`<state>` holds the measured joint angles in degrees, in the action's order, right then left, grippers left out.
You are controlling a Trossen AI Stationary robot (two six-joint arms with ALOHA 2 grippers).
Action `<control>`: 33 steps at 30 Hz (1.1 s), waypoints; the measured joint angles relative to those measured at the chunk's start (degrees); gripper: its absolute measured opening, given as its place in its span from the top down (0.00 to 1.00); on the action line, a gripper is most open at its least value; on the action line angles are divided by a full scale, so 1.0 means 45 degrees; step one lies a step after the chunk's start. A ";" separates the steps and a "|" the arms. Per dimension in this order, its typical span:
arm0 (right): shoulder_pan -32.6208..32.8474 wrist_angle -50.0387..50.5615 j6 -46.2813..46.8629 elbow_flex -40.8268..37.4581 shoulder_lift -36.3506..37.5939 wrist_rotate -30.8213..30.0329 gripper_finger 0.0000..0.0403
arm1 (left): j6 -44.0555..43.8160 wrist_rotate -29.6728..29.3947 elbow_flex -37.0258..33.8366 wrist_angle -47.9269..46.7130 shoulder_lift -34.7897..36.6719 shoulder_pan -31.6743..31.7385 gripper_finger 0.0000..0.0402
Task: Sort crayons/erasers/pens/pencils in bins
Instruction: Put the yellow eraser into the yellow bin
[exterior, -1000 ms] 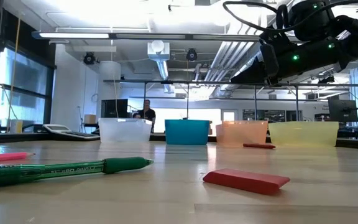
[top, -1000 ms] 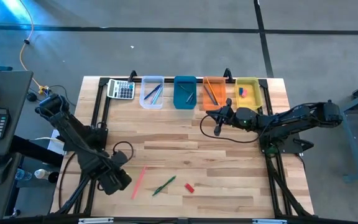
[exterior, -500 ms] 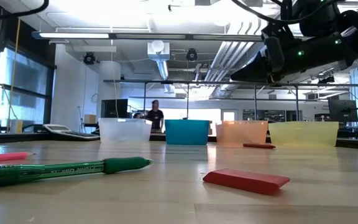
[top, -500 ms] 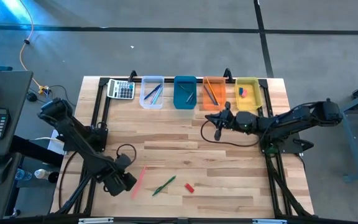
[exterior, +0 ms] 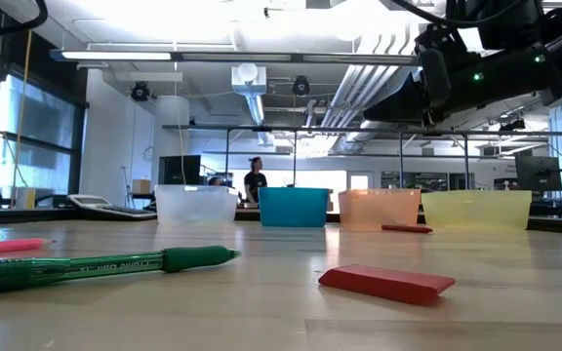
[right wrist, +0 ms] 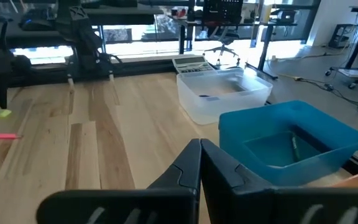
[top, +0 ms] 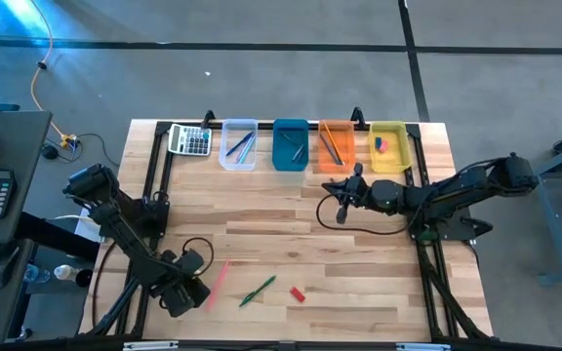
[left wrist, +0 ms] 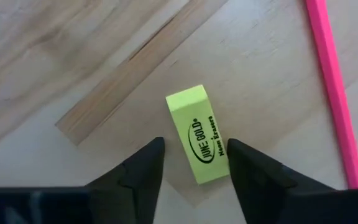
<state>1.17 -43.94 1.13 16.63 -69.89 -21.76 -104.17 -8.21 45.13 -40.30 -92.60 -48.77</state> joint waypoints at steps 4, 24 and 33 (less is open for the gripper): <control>0.0112 -0.0015 0.0024 0.0003 0.0000 -0.0029 1.00 | 0.0752 0.0162 -0.0017 0.0016 -0.0010 -0.0026 0.70; 0.0112 -0.0026 0.0364 -0.0002 0.0000 -0.0025 1.00 | 0.3535 -0.0773 -0.0021 -0.0407 0.1263 -0.0171 0.87; 0.0112 -0.0151 0.0753 -0.0001 -0.0001 0.0052 1.00 | 0.4252 -0.2889 0.0236 -0.1532 0.2573 0.0481 0.87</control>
<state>1.67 -44.61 4.51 16.63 -69.89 -21.52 -85.04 -21.22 46.19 -47.19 -81.02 -46.60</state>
